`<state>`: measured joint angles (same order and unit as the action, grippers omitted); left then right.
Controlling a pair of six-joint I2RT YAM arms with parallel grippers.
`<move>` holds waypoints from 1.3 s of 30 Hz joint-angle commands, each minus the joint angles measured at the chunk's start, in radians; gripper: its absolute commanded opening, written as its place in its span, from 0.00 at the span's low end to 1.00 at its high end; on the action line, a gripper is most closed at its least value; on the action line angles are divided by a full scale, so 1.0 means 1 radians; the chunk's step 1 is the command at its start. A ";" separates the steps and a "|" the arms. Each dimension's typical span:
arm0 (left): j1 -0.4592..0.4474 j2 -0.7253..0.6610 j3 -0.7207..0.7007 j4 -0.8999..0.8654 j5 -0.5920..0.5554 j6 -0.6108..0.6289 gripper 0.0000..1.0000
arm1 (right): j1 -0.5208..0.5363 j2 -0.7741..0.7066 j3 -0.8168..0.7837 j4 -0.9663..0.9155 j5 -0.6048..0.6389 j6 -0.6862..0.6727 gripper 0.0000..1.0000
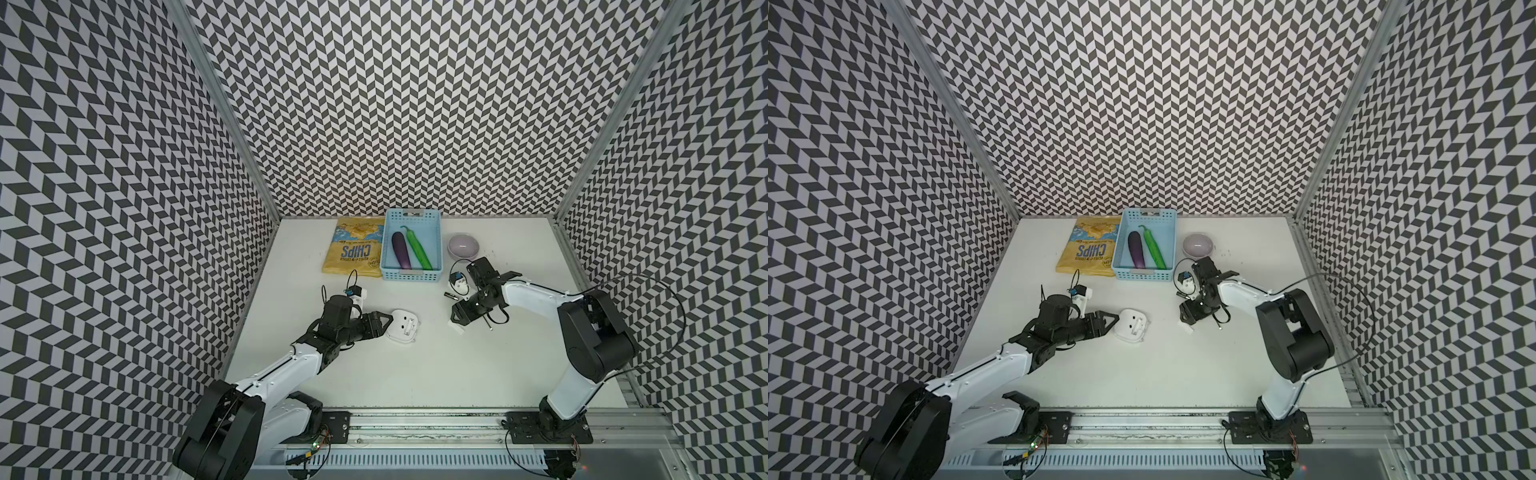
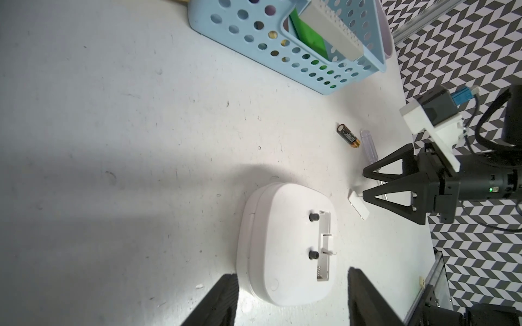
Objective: Remove the battery from the alarm
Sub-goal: Adjust the cover at the center of the board.
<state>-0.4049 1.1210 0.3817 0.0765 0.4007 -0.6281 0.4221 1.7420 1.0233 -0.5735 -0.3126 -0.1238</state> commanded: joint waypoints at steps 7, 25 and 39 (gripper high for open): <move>0.009 -0.006 0.012 -0.008 0.001 0.020 0.61 | 0.039 -0.033 -0.064 -0.034 -0.050 0.136 0.63; 0.011 -0.019 0.026 -0.045 -0.003 0.041 0.61 | 0.140 -0.152 -0.161 -0.031 -0.020 0.350 0.63; 0.014 -0.018 0.033 -0.038 -0.019 0.045 0.61 | 0.186 -0.117 -0.161 0.043 -0.046 0.351 0.56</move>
<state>-0.3985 1.1172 0.3897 0.0338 0.3897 -0.5964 0.5995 1.6032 0.8551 -0.5507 -0.3668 0.2317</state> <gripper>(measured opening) 0.605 0.566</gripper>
